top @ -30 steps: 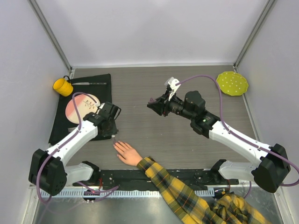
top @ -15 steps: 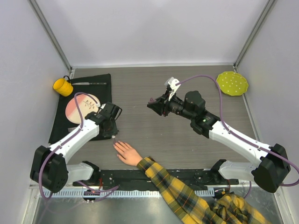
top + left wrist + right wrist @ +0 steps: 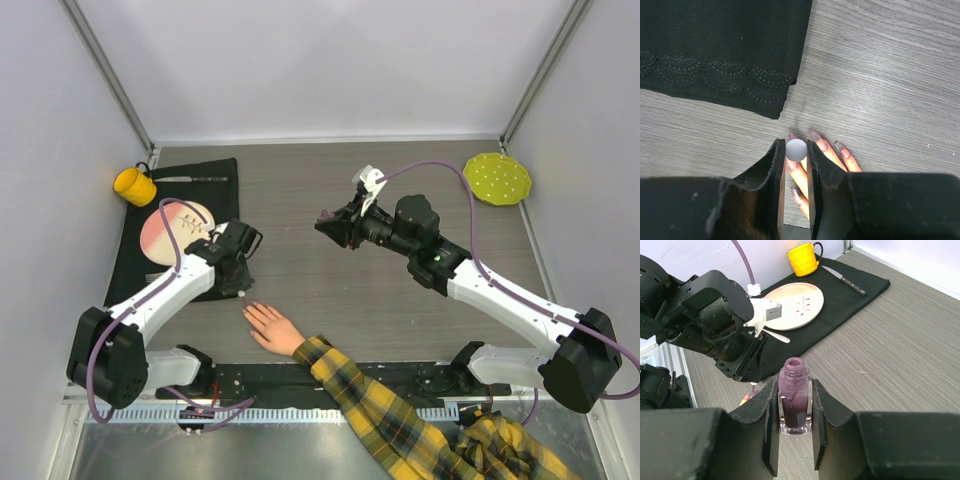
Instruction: Paint the nails
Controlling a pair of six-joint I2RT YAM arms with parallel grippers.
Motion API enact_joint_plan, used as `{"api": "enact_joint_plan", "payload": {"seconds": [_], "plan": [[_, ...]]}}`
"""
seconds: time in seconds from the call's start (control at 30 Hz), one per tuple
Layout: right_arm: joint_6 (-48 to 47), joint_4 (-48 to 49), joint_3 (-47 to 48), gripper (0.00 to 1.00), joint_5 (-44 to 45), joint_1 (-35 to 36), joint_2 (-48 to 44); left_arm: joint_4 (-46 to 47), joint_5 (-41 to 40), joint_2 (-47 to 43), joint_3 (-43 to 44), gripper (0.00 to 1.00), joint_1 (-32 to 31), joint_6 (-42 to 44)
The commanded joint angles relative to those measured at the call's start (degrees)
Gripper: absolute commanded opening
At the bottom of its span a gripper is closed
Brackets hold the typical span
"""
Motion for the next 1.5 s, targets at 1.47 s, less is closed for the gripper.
{"api": "enact_joint_plan", "payload": {"seconds": [1.47], "plan": [[-0.1, 3.6, 1.3, 0.01, -0.4, -0.3, -0.6, 3.4, -2.2, 2.3, -1.8, 0.00, 0.2, -0.6]]}}
